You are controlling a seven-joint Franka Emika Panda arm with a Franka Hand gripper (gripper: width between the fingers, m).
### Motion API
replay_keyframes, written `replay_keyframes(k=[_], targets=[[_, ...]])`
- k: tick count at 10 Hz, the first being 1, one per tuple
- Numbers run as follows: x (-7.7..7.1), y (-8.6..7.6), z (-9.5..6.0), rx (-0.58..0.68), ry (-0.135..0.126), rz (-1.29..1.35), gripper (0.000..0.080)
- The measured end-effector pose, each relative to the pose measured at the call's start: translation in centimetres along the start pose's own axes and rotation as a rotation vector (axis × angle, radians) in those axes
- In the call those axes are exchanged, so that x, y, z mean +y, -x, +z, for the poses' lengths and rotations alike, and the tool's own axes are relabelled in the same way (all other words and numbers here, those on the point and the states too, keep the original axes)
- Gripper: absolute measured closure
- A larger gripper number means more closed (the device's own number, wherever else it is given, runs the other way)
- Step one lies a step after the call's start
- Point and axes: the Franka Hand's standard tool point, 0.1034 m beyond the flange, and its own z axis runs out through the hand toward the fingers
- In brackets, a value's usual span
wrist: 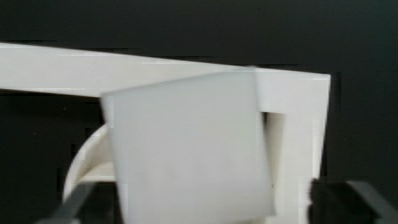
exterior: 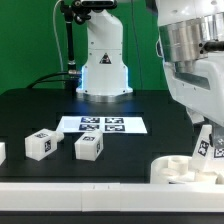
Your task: Assemble stool
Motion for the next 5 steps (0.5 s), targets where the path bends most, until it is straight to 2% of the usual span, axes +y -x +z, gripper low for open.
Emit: replay_keyframes(k=[1,4,5], targets=[[-0.1,0.3,-0.5,-0.005,0.004,-0.026,0.0188],[-0.7,1.4,-2.9,-0.017,-0.011,-0.142,0.0151],[-0.8,1.4,-2.9,-0.016,-0.013,-0.224,0.0151]])
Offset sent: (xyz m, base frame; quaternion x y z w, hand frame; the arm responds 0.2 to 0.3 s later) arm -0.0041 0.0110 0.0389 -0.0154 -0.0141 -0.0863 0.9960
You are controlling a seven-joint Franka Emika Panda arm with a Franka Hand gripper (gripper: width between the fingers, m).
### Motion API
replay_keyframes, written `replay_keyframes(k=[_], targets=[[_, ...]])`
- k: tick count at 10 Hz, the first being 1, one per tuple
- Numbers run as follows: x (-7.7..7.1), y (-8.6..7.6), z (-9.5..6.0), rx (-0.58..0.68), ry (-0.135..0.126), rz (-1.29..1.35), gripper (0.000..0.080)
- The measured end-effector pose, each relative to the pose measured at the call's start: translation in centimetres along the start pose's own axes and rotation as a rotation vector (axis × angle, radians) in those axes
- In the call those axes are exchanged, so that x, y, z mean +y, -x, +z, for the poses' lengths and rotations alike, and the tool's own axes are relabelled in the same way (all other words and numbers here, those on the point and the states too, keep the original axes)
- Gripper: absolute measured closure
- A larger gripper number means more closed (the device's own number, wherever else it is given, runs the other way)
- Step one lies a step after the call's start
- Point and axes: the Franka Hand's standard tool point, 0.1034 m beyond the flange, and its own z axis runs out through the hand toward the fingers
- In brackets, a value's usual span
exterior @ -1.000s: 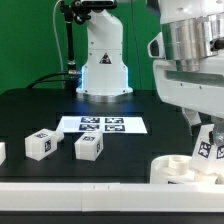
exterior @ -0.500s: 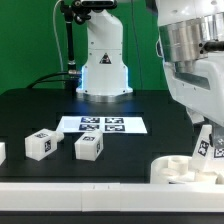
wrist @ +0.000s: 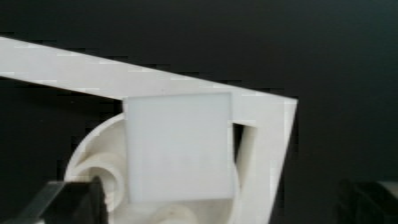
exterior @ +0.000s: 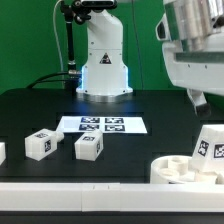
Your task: Assemble stool
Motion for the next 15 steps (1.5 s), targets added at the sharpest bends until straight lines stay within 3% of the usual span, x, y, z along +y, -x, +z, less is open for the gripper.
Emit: replay_keyframes(k=[3,5,8,12,15], targets=[[0.06,-0.04,0.1,0.0,0.002,-0.234,0.015],[0.07,-0.02,0.04,0.033,0.027,-0.492,0.015],[0.0,0.51,0.2,0.044,0.022,-0.676,0.015],[0.1,0.14,0.26,0.049,0.039,-1.02,0.015],[-0.2,0.26,-0.1,0.117,0.096,-1.42,0.015]])
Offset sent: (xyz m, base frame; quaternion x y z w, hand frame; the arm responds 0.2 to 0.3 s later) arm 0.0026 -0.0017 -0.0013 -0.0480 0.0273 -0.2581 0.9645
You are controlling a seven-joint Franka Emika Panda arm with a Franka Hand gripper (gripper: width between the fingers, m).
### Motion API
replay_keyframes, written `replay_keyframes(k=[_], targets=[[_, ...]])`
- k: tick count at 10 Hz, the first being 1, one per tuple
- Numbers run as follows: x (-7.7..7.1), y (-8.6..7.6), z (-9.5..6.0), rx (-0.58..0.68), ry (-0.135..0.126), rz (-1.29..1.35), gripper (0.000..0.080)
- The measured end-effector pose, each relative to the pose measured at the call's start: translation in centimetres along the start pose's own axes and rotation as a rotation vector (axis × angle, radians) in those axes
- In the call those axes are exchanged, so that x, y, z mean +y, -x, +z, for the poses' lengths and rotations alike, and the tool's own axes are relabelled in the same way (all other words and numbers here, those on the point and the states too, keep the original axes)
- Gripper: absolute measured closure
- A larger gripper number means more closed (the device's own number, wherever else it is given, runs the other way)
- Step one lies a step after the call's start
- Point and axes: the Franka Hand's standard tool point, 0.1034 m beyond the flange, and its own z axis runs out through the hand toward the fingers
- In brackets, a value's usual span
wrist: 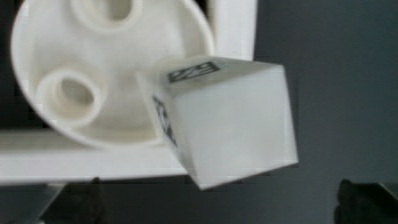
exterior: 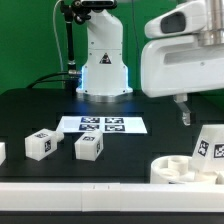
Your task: Assemble stool
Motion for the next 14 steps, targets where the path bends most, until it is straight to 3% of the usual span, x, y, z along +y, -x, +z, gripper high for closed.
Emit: replay_keyframes(k=[7,14], targets=[[0.3,0.4,0.3,-0.002,0.028,-0.545,0.015],[0.9,0.9,1.0,-0.059,0.106,-1.268,0.015]])
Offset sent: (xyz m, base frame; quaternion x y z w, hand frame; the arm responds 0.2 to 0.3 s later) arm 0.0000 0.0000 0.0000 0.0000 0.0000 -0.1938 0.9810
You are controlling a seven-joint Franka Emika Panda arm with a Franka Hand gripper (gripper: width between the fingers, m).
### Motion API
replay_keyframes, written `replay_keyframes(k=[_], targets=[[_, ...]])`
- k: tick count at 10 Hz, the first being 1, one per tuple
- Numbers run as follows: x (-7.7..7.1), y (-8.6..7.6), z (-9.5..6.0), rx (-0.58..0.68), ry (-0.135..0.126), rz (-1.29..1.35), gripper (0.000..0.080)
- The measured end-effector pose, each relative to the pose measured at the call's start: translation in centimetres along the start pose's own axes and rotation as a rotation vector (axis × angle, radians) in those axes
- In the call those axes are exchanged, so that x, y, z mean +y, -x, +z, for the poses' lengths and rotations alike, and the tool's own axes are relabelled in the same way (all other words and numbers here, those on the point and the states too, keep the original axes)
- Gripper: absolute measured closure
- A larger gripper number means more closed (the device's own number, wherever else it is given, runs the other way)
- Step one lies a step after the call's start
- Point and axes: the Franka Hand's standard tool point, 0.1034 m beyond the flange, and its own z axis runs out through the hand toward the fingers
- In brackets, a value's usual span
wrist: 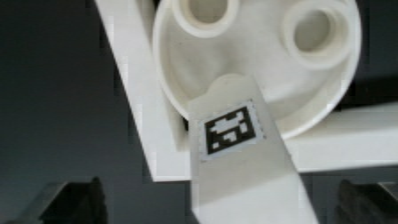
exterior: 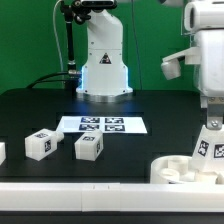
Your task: Assemble stool
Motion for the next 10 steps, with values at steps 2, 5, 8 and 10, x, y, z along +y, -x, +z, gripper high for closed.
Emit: replay_keyframes(k=[2,5,8,10], targets=[[-0.3,0.1,1.0,-0.029,0.003,-0.182,0.015],[-0.4,0.4,1.7,-0.065,0.0,-0.392,0.015],[-0.5,0.4,1.9,-0.065,-0.002,-0.361,0.038],[-0.4,0.5,1.9,-0.067,-0.003,-0.359,0.0463]])
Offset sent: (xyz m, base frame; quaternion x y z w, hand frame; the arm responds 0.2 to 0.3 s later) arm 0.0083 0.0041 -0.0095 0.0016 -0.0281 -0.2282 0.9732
